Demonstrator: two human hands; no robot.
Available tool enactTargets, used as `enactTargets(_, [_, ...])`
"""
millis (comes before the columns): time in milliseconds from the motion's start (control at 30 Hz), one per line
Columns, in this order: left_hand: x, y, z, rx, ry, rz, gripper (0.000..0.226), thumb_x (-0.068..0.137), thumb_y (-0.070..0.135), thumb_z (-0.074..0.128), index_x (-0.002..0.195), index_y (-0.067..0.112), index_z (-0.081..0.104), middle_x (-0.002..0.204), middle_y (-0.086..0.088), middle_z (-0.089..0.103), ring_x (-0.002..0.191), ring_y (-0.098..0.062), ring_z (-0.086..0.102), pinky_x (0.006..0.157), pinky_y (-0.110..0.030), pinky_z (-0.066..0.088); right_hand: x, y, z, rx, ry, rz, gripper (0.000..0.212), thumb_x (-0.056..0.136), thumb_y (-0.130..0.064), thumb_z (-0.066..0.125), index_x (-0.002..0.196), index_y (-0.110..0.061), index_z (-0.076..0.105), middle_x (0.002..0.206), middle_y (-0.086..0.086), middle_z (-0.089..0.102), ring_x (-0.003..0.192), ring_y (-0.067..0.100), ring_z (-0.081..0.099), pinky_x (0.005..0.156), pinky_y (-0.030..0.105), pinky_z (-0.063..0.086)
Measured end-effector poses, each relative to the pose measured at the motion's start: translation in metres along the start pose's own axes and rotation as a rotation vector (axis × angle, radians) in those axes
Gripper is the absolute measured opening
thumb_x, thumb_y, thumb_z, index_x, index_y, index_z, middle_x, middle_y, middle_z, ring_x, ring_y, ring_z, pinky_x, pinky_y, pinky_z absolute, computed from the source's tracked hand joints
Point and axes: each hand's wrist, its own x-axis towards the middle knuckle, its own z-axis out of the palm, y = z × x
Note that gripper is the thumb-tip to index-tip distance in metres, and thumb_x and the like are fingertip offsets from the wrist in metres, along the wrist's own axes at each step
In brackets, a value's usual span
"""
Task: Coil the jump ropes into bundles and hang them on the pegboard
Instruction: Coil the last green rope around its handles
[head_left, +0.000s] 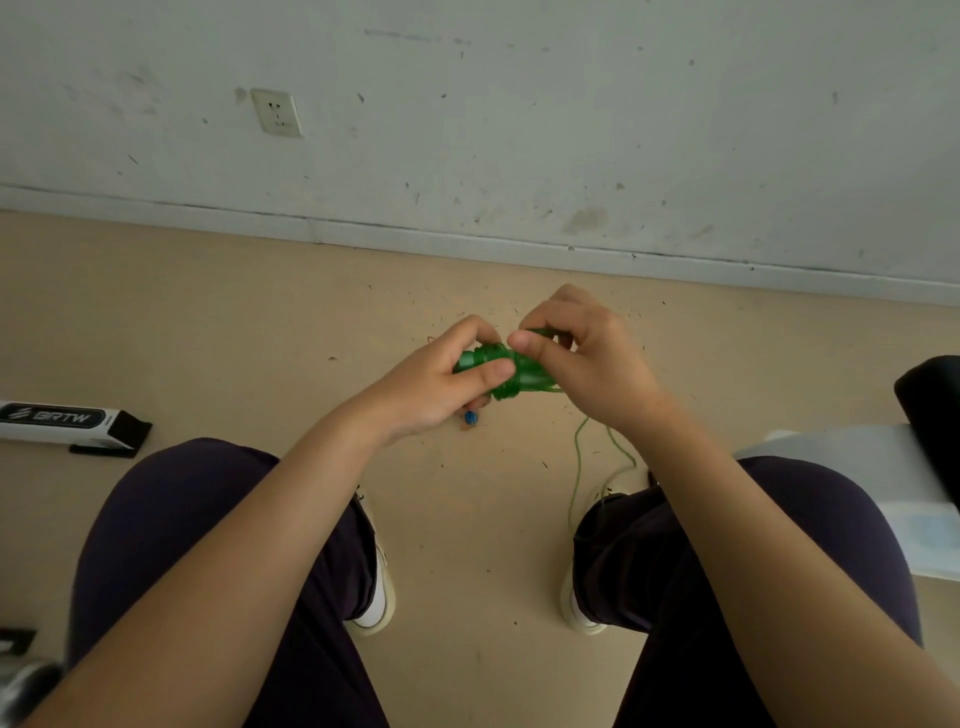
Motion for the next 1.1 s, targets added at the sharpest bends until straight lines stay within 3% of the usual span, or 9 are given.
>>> enactTargets(100, [-0.002,-0.003,0.000,-0.072,-0.075,-0.019,0.008,0.098,0.035,0.060,0.098,0.041,0.054,0.073,0.011,0.062,0.064,-0.003,0.057,0.056,-0.016,0.045,0.000,0.002,0.003,0.055,-0.045,0.063,0.016,0.087,-0.024,0.073,0.080,-0.012,0.066,0.081,0.002,0.058,0.071,0.009,0.052,0.065,0.025,0.044])
enactTargets(233, [-0.006,-0.004,-0.001,-0.113,-0.090,-0.030,0.013,0.092,0.039,0.066,0.097,0.039,0.054,0.087,-0.008,0.072,0.065,-0.014,0.060,0.050,-0.019,0.041,0.001,0.004,0.007,0.194,-0.136,0.150,0.026,0.087,-0.026,0.073,0.081,-0.006,0.059,0.062,-0.009,0.050,0.052,-0.001,0.042,0.050,0.012,0.035])
enactTargets(333, [-0.005,-0.003,0.002,-0.118,-0.070,-0.054,0.023,0.084,0.051,0.068,0.097,0.038,0.054,0.083,-0.003,0.071,0.063,-0.011,0.059,0.050,-0.020,0.041,0.001,0.003,0.010,0.257,-0.127,0.149,0.022,0.087,-0.023,0.073,0.092,-0.009,0.057,0.065,-0.008,0.057,0.055,0.000,0.049,0.052,0.014,0.040])
enactTargets(467, [-0.003,-0.004,0.004,-0.052,-0.004,-0.020,0.016,0.093,0.035,0.067,0.099,0.030,0.053,0.074,0.003,0.065,0.058,0.000,0.057,0.052,-0.016,0.043,0.000,0.003,0.013,0.274,-0.111,0.149,0.031,0.089,-0.022,0.071,0.099,-0.012,0.044,0.077,0.004,0.057,0.061,0.009,0.048,0.055,0.024,0.042])
enactTargets(667, [-0.003,-0.005,0.002,-0.091,0.061,0.013,0.019,0.092,0.027,0.070,0.096,0.027,0.051,0.076,0.003,0.063,0.057,0.001,0.058,0.051,-0.014,0.043,0.000,0.007,0.017,0.423,-0.122,0.308,0.031,0.088,-0.031,0.072,0.091,-0.005,0.056,0.081,0.004,0.055,0.061,0.012,0.049,0.053,0.024,0.041])
enactTargets(767, [-0.003,-0.006,0.002,-0.077,0.098,0.009,0.030,0.092,0.034,0.070,0.116,0.032,0.052,0.069,0.011,0.065,0.057,0.001,0.058,0.052,-0.015,0.043,-0.001,0.009,0.015,0.626,-0.190,0.376,0.033,0.089,-0.033,0.069,0.097,-0.002,0.064,0.077,0.004,0.061,0.059,0.012,0.055,0.053,0.025,0.043])
enactTargets(867, [-0.004,-0.006,0.000,-0.135,0.095,0.050,0.046,0.095,0.036,0.065,0.136,0.050,0.048,0.067,0.014,0.063,0.057,-0.002,0.056,0.051,-0.017,0.043,-0.001,0.011,0.014,0.814,-0.267,0.377,0.021,0.092,-0.034,0.064,0.097,-0.015,0.071,0.082,0.003,0.066,0.067,0.014,0.057,0.057,0.024,0.044])
enactTargets(967, [-0.002,-0.004,-0.002,-0.231,0.180,0.086,0.030,0.097,0.034,0.062,0.125,0.047,0.060,0.070,0.005,0.061,0.056,-0.009,0.052,0.045,-0.021,0.039,-0.001,0.012,0.015,0.916,-0.299,0.377,0.014,0.091,-0.032,0.065,0.098,-0.023,0.072,0.088,0.002,0.065,0.065,0.014,0.052,0.056,0.022,0.040])
enactTargets(1100, [0.002,-0.005,-0.007,-0.308,0.396,0.012,0.016,0.097,0.033,0.063,0.113,0.028,0.062,0.072,-0.002,0.063,0.052,-0.010,0.051,0.044,-0.021,0.038,-0.003,0.011,0.019,0.677,-0.283,0.381,0.017,0.096,-0.015,0.060,0.109,-0.009,0.069,0.071,0.003,0.057,0.051,0.009,0.040,0.046,0.020,0.030])
